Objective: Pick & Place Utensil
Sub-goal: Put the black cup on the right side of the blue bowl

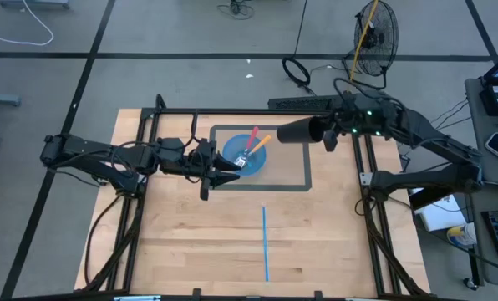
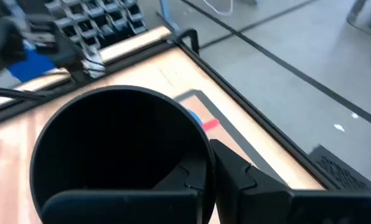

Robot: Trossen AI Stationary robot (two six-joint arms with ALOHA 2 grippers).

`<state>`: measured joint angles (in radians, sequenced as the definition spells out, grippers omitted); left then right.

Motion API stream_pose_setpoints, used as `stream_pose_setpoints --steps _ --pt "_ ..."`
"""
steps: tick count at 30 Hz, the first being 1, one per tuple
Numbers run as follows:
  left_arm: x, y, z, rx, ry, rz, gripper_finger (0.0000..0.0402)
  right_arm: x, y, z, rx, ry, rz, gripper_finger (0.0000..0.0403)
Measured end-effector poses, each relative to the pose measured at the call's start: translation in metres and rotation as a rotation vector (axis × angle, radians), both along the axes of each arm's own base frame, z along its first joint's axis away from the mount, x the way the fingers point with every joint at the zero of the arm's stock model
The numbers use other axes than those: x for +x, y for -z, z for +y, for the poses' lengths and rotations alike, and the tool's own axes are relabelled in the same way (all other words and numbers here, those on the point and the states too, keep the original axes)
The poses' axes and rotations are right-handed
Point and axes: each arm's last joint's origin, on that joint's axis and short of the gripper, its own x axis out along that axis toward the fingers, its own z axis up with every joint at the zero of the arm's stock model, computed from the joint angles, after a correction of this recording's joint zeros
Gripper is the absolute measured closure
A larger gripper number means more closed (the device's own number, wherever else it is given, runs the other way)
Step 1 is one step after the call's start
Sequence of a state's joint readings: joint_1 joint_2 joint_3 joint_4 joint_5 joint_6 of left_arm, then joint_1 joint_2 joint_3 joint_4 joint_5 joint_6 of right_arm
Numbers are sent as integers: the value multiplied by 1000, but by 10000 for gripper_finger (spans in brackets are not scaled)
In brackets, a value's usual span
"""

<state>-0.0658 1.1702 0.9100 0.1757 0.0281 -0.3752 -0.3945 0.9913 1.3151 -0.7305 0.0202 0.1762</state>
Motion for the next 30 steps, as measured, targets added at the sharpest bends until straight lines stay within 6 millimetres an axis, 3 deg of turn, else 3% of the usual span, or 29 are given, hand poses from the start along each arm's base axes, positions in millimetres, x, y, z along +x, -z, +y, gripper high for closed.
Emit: stream_pose_setpoints --steps 11,21,30 --pt "0 0 0 0 -4 1 250 49 37 -26 82 -61 181 399" --pt "0 3 0 -17 -16 33 250 75 64 -38 133 -68 309 399" --pt "0 3 2 -12 -59 31 250 97 43 -60 125 -79 427 399"
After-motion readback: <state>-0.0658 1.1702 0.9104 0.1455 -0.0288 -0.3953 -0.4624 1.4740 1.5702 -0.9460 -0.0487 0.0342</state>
